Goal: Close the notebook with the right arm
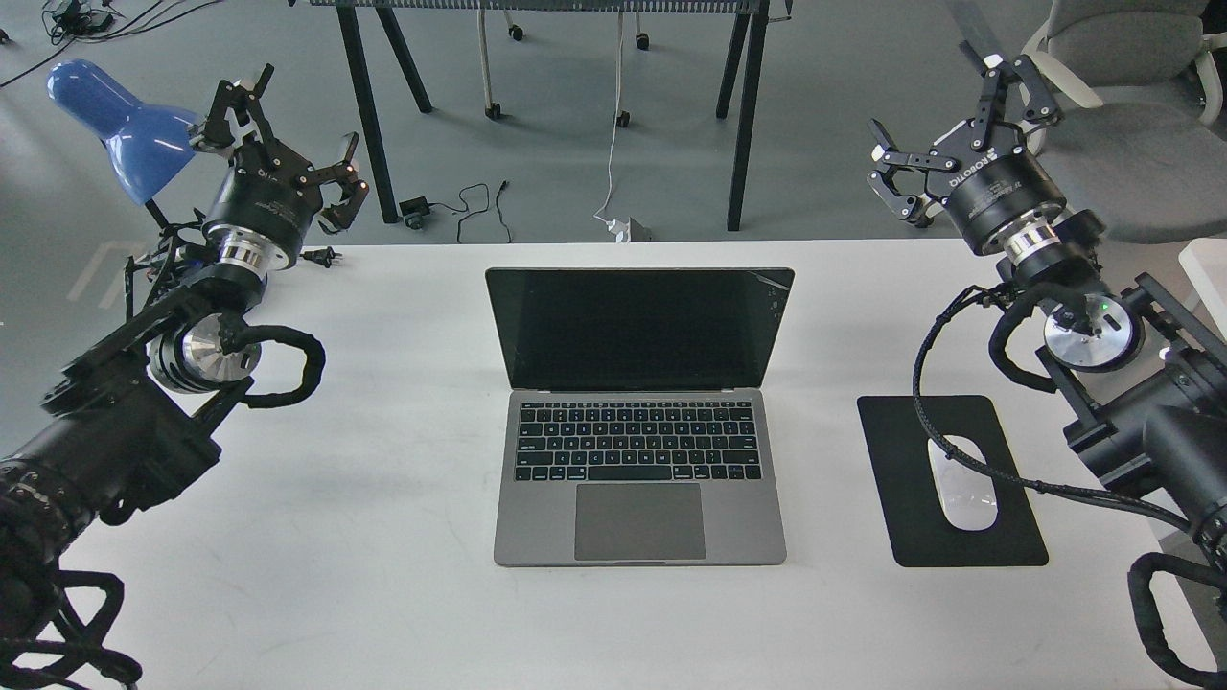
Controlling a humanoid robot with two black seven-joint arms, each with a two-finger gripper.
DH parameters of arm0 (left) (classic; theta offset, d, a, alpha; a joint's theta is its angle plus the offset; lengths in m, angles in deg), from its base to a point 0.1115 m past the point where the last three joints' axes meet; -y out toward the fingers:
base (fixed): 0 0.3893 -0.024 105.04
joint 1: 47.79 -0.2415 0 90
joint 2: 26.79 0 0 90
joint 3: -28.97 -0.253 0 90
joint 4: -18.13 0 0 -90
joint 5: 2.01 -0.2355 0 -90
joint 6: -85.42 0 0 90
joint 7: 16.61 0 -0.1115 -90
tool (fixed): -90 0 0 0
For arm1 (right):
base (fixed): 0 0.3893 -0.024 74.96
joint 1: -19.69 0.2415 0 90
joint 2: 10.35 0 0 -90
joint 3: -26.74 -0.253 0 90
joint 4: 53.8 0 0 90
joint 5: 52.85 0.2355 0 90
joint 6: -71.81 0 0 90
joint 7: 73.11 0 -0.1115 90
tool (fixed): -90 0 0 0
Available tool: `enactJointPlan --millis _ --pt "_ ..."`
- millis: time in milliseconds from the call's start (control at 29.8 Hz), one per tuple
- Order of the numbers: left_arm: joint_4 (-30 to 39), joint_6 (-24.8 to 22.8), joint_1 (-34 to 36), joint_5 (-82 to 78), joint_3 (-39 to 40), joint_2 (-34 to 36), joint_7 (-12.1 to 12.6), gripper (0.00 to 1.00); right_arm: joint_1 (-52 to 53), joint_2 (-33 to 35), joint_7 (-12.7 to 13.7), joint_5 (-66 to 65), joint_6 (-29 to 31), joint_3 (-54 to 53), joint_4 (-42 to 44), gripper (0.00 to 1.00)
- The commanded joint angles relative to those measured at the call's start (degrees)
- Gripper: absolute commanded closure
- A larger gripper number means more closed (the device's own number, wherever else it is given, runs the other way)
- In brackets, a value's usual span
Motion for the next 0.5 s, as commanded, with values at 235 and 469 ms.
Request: enactJointPlan --millis 235,469 --pt "0.00 0.00 -0.05 0.03 0.10 0.00 0.00 0.00 15.07 0.00 0.16 -0.52 -3.12 18.06 0.57 0.00" --pt "0.00 0.00 -0.05 0.03 0.10 0.00 0.00 0.00 22.46 -3.33 0.43 -0.52 -9.54 31.43 5.75 0.00"
